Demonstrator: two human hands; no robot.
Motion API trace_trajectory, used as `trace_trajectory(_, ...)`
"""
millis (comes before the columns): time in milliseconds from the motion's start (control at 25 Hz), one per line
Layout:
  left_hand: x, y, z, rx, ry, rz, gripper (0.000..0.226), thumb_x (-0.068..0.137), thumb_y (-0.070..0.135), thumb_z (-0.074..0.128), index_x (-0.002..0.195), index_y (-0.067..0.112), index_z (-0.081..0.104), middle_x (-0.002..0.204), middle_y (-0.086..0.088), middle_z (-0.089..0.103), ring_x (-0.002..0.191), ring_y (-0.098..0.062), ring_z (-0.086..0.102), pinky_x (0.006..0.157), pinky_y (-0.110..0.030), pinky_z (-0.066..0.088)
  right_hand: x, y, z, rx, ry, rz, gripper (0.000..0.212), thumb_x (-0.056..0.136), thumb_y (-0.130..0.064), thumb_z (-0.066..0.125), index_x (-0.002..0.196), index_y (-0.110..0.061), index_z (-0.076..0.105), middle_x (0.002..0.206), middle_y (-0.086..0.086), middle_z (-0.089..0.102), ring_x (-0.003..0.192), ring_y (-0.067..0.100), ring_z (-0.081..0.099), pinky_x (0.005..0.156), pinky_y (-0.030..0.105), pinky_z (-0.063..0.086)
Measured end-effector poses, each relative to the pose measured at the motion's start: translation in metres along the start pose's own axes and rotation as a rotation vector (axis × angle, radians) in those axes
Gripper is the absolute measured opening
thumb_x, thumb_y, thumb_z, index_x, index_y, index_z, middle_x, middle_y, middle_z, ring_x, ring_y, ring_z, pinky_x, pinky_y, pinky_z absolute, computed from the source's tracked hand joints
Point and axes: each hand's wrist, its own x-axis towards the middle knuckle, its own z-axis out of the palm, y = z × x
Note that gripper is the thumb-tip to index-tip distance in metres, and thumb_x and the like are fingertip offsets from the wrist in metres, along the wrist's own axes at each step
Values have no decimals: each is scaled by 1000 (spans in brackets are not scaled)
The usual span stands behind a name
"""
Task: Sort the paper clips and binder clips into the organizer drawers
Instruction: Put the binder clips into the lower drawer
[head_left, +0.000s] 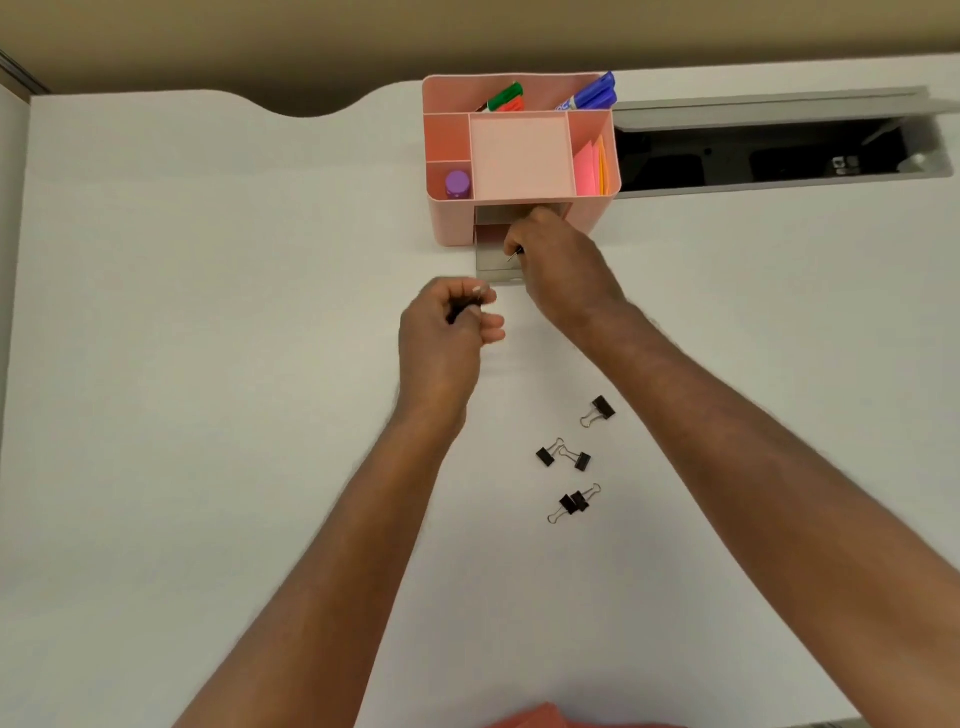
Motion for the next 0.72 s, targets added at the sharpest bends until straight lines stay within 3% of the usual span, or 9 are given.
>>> trace_trajectory(200,47,18,14,567,-34,343,35,86,-11,45,96,17,65,97,2,67,86,-20,66,76,-35,59,6,2,0,-23,-3,0,19,93,-6,57,106,-16,66,109,8,64,93,28,63,78,41,58)
trace_trajectory(400,76,18,33,976,-104,523,35,86,-9,48,110,10,66,115,-11,65,99,-28,60,78,-28,43,-2,8,-5,50,4,24,29,96,-4,58,119,-17,68,124,6,66,110,27,64,91,42,57)
trace_trajectory(560,86,15,42,1093,-156,550,30,92,-6,48,114,6,65,117,-15,64,105,-32,60,80,-30,42,-22,10,-10,157,186,64,26,97,-3,60,119,-15,67,123,4,64,107,20,65,91,34,57)
trace_trajectory(720,87,14,49,1163,-103,586,22,89,-1,59,105,11,66,105,-12,68,88,-28,62,73,-35,53,-47,10,-7,210,278,76,22,95,-1,57,111,-15,65,118,1,61,102,17,63,83,36,57)
